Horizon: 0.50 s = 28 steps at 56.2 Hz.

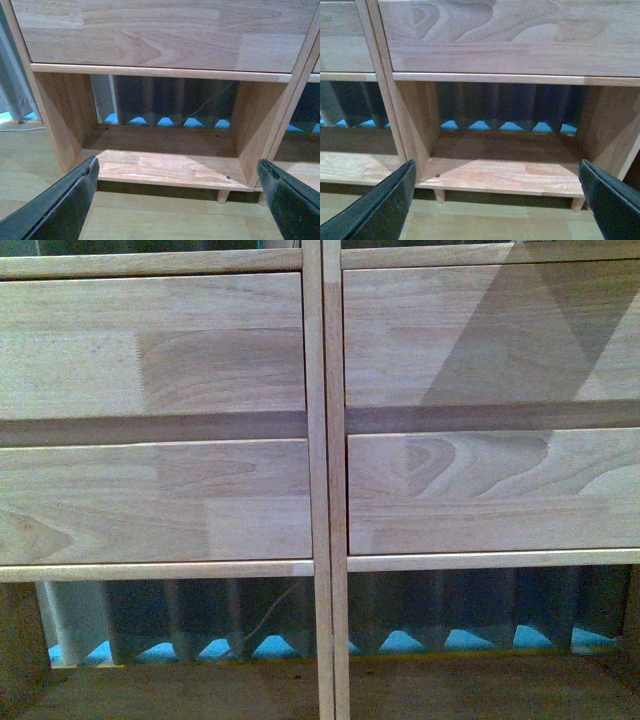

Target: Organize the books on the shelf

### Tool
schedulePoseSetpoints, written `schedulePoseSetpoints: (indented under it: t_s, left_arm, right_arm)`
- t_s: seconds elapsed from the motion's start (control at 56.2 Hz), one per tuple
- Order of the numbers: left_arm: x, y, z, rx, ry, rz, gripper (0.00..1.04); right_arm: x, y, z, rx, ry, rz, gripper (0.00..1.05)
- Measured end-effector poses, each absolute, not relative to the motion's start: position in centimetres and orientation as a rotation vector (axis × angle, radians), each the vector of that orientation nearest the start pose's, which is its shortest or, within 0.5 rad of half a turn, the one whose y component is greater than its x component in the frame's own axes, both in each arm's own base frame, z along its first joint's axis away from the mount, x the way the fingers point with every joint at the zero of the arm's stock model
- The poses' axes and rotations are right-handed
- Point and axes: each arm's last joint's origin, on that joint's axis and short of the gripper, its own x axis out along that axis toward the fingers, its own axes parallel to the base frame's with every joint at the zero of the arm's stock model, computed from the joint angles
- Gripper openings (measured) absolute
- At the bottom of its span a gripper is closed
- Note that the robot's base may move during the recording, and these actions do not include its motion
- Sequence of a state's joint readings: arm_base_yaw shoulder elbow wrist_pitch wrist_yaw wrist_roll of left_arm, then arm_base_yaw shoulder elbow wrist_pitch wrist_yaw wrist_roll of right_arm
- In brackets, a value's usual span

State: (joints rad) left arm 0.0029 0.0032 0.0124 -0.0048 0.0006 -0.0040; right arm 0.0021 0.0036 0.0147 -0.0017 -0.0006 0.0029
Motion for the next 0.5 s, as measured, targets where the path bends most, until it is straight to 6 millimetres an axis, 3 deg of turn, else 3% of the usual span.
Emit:
schedulePoseSetpoints:
  t_s: [0.498]
  left_arm:
    - [9.71, 0.03, 16.71, -0.004, -0.006, 0.003, 0.97]
  right_arm:
    - [9.70, 0.02, 16.81, 0.003, -0.009, 0.003, 0.98]
